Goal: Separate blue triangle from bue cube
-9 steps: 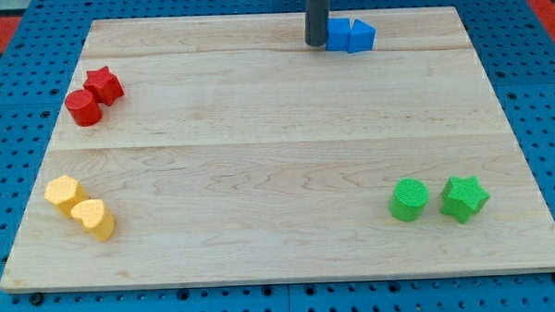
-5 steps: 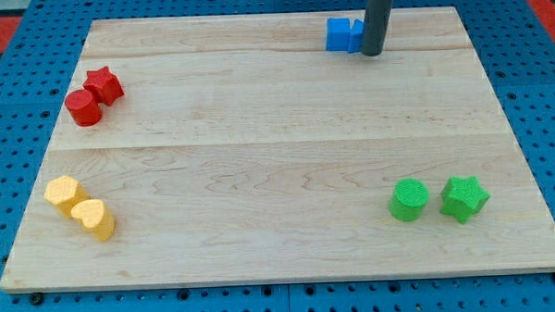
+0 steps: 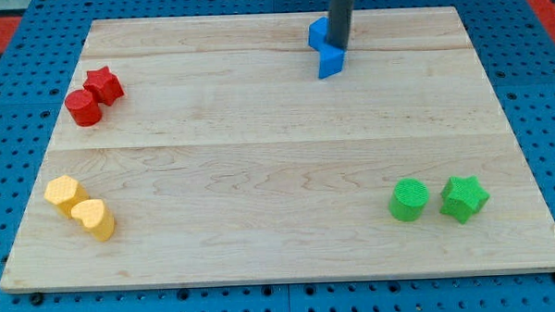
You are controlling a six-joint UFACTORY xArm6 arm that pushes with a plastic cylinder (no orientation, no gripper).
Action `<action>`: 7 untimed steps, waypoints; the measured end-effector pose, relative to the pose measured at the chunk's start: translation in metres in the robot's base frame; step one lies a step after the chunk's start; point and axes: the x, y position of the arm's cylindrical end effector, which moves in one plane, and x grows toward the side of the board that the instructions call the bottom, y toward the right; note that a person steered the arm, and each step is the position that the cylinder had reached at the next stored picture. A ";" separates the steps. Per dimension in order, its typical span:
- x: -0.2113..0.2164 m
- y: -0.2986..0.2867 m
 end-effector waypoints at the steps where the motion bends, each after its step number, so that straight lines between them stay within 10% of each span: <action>1: 0.005 0.005; 4: -0.032 0.136; 7: 0.057 0.146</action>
